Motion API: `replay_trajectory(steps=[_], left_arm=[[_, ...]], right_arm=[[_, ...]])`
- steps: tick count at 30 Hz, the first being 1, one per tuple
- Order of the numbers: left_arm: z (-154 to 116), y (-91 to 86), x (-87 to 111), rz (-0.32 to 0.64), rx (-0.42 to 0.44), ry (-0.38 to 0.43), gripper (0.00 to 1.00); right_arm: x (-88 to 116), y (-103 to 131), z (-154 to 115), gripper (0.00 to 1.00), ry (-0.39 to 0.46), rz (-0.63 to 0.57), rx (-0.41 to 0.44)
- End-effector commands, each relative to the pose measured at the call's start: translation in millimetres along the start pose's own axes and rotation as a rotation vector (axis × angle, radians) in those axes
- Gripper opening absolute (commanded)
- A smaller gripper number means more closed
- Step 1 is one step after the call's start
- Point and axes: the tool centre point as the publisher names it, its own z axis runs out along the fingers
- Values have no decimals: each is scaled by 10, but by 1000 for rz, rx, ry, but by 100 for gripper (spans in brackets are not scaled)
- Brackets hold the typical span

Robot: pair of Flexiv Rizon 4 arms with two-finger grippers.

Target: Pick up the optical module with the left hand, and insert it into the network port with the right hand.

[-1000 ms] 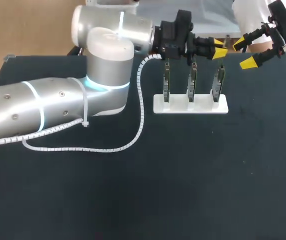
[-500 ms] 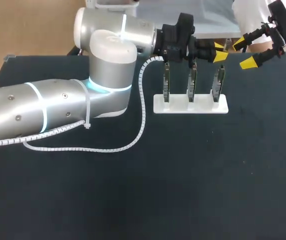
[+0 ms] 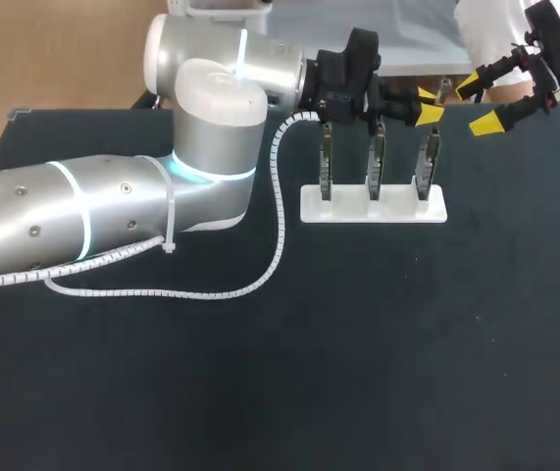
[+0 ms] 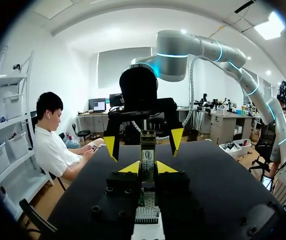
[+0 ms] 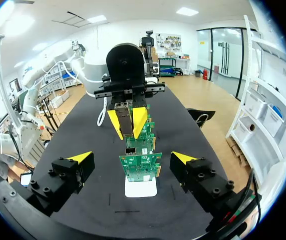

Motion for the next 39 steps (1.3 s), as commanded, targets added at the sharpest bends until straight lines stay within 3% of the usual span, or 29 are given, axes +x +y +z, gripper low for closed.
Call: replay_trajectory(steps=[1,39], left_arm=[[21,35,-7,1,7,-2,0],[64,27,9,-23,22,18,0]], right_arm=[[-1,19,2,100,0,-1,5],[-1,19,2,100,0,-1,5]])
